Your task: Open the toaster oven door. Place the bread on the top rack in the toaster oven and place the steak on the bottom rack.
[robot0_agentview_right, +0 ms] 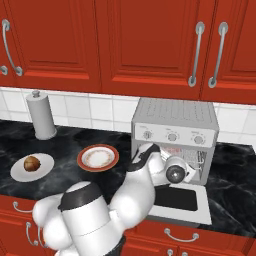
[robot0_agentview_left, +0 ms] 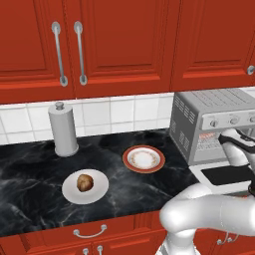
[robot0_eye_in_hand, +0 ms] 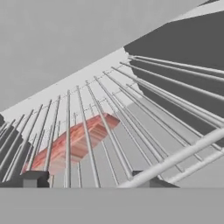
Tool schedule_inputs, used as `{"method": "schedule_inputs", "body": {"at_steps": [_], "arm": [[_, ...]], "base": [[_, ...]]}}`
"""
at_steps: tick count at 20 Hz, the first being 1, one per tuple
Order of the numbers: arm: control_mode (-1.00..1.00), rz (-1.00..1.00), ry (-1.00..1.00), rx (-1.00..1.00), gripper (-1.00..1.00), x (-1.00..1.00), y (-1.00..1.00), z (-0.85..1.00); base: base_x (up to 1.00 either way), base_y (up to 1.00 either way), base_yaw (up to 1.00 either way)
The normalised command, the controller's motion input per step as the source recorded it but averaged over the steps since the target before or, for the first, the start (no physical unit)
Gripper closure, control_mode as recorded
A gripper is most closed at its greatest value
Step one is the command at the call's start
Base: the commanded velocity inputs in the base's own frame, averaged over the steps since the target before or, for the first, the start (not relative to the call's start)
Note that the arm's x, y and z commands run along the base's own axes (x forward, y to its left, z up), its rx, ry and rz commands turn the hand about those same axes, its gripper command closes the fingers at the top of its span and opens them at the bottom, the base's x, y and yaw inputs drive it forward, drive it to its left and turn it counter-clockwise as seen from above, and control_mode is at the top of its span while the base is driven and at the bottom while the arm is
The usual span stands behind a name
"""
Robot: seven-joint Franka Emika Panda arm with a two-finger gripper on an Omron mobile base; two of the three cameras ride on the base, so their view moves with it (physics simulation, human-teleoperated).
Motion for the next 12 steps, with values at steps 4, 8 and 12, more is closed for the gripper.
{"method": "schedule_inputs", "body": {"at_steps": [4, 8, 12], "arm": [[-1.00, 0.06, 0.15, 0.00, 1.00, -0.49, -0.08, -0.71], [-1.00, 0.07, 0.15, 0.00, 1.00, -0.50, -0.06, -0.71], [-1.00, 0.07, 0.14, -0.01, 1.00, -0.51, -0.03, -0.70]], "base": [[0.00, 0.00, 0.00], [0.00, 0.00, 0.00], [0.00, 0.00, 0.00]]}}
